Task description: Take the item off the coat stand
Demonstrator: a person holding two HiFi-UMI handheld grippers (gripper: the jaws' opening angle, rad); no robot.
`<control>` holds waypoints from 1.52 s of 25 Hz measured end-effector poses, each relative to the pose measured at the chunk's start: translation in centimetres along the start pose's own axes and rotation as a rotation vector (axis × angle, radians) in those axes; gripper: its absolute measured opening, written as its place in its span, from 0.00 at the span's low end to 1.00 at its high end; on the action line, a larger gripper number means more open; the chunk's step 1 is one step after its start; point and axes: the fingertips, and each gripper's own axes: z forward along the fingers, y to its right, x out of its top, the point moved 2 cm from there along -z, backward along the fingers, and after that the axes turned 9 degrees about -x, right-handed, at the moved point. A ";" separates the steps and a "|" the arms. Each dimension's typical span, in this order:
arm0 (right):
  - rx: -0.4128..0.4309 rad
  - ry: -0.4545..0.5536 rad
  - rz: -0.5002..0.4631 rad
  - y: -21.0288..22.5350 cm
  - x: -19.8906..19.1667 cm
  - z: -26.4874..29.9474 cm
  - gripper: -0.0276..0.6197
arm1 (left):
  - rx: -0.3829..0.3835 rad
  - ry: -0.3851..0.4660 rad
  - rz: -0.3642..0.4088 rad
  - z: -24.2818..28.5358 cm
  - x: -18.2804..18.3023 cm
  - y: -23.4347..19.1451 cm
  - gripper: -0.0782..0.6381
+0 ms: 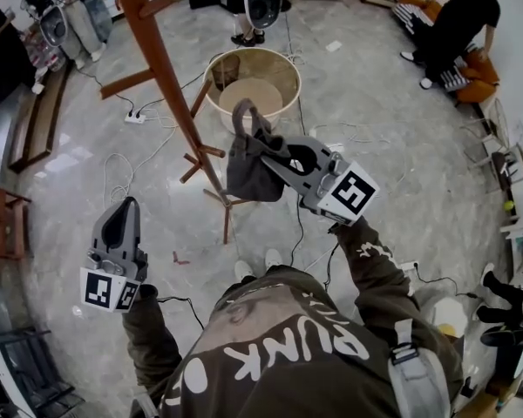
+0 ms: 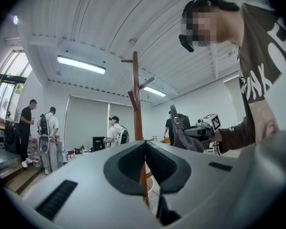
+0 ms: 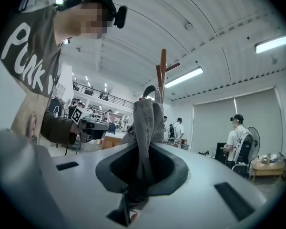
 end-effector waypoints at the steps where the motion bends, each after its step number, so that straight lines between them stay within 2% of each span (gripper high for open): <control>1: -0.002 0.004 -0.005 -0.1 0.1 -0.1 0.11 | -0.007 0.002 -0.003 0.0 -0.1 0.1 0.12; 8: -0.035 0.010 -0.030 -1.4 0.3 -4.2 0.11 | -0.061 0.000 -0.009 0.9 -1.3 3.9 0.12; 13: -0.031 0.020 -0.036 -2.0 1.1 -5.6 0.11 | -0.074 0.001 0.001 0.9 -0.2 6.1 0.12; 22: 0.013 0.054 -0.017 -2.4 1.6 -7.8 0.11 | -0.007 -0.005 0.028 0.1 1.8 9.9 0.12; 30: 0.111 0.085 0.001 -4.5 2.4 -16.4 0.11 | 0.061 -0.044 0.048 -0.9 3.1 21.4 0.12; 33: 0.126 0.091 0.018 -6.0 2.5 -18.2 0.11 | 0.071 -0.052 0.050 -2.2 3.5 23.8 0.12; 38: 0.139 0.105 0.021 -8.3 2.8 -19.3 0.11 | 0.087 -0.043 0.065 -4.4 4.0 25.3 0.12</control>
